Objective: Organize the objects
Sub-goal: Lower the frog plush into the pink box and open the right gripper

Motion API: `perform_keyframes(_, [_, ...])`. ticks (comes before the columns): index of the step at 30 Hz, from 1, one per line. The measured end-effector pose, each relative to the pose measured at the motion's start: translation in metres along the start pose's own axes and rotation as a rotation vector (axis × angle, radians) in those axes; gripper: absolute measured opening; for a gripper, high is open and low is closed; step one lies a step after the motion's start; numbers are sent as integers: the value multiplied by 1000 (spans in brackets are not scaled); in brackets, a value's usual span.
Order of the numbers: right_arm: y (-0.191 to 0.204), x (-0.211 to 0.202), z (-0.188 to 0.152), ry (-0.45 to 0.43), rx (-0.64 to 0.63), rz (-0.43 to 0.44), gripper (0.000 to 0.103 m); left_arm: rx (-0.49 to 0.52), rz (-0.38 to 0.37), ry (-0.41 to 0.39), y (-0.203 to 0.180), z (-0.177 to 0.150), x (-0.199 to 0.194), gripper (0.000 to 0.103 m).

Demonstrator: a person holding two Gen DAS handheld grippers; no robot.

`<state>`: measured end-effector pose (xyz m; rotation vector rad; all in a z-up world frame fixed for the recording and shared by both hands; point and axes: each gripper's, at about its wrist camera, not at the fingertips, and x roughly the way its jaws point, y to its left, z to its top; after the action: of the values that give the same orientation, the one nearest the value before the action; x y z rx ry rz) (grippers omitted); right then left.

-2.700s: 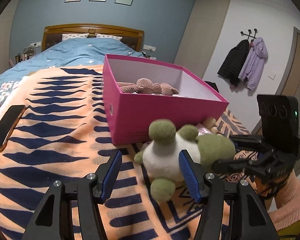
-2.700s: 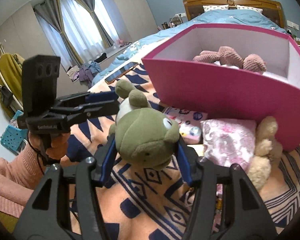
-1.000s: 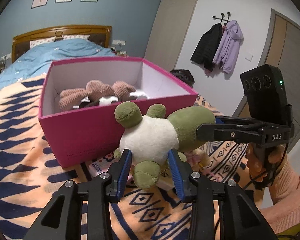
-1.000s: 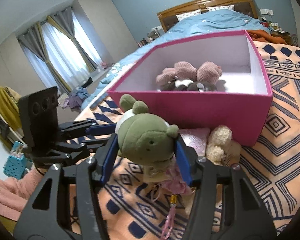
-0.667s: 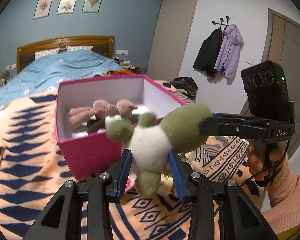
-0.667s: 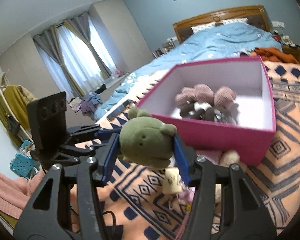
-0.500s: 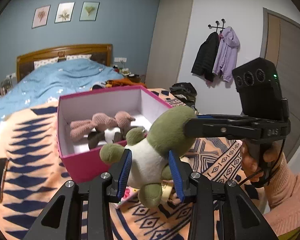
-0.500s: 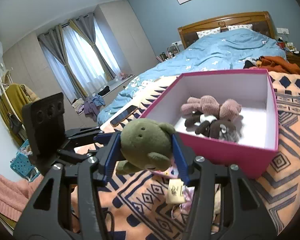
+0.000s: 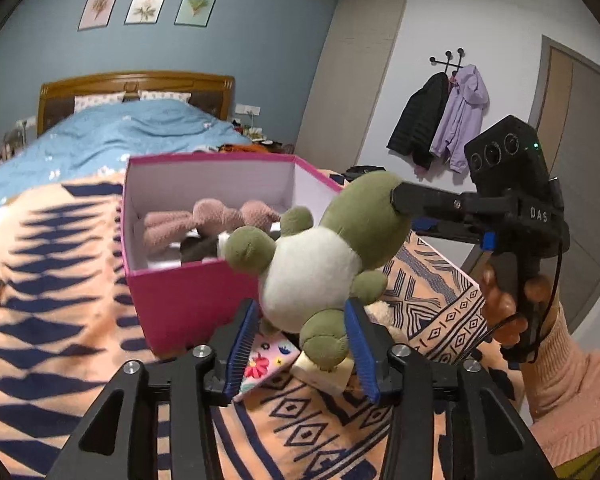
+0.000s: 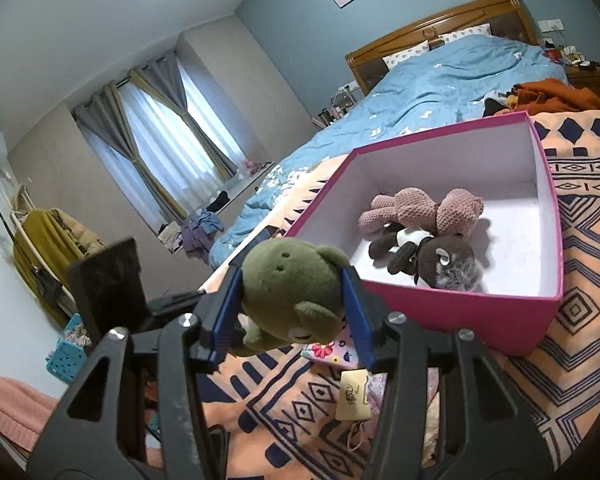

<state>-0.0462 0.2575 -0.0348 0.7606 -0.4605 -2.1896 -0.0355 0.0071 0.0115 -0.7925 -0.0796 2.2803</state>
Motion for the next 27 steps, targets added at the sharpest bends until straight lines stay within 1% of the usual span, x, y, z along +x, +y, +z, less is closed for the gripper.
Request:
perform_keyframes(3, [1,3,0,3,5,8,52,-19,-37,15,4,-1,6,53])
perform_keyframes(5, [0,2,2,-5,19,27,52,-19,-56,34,4,-1,10,53])
perform_keyframes(9, [4,1,7,-15,15,30,52,-2,-52,46,0,3,13,53])
perform_keyframes(13, [12,-3,20,-39,-6,41,52,-7,-24,16,2,18,6,47])
perform_keyframes(15, [15,-3,28,-50,-16,49,52,0,-16,4,3,27,2,47])
perform_keyframes(21, [20,3,59,-79,-45,69,52,25,43,-22,6,53,-3,47])
perform_keyframes(27, [11,17,79,-88,-45,82,52,36,89,-26,18,74,1,47])
